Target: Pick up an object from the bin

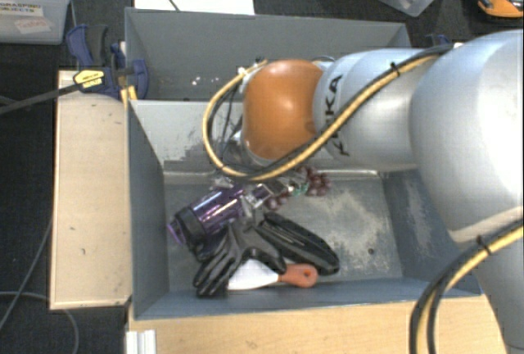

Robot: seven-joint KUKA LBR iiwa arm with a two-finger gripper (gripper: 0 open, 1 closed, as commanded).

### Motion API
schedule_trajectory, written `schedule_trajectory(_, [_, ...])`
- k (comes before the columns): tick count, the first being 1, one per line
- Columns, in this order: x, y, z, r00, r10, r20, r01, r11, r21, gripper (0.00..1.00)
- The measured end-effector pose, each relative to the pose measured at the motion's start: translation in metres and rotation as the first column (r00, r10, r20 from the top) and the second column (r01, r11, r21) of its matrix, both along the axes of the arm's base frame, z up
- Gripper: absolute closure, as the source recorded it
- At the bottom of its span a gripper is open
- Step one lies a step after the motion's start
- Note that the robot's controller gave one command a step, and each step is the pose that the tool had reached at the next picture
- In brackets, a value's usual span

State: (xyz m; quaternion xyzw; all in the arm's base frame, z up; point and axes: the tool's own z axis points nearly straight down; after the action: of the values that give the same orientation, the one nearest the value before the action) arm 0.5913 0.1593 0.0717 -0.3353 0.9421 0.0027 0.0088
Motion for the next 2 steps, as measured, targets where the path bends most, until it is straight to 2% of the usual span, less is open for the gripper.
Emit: schedule_trajectory(2, [0.0,0.0,0.033,1.0,-0.003,0.001,0.003,1.0,0.0,1.0])
